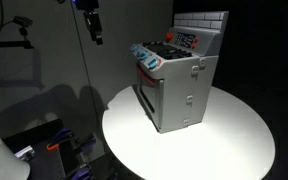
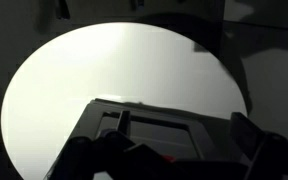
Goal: Press the top switch on the stove
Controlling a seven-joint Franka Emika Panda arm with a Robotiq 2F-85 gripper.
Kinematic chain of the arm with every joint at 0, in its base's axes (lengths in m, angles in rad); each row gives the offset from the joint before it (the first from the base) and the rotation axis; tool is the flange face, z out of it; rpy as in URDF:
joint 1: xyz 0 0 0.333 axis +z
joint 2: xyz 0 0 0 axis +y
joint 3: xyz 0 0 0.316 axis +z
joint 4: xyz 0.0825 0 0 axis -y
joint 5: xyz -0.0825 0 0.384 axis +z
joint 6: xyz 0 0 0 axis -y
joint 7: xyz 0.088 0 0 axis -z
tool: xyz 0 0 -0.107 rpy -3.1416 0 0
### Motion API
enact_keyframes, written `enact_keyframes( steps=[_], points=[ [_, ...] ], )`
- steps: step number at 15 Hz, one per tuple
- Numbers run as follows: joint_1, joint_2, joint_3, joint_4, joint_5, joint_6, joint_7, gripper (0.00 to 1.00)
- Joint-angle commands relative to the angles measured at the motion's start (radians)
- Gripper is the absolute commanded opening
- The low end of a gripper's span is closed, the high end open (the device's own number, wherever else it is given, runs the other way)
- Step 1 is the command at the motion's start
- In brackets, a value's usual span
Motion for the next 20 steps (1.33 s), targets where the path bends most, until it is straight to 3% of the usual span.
enact_keyframes(
  steps=[1,11,20],
  points=[
    [0.006,0.001,-0.006,0.003,-0.004,-0.003,0.003,1.00],
    [-0.032,0.050,0.007,0.054,-0.052,0.074,0.066,1.00],
    [-0.127,0.260,0.009,0.257,-0.212,0.128,0.272,1.00]
  ],
)
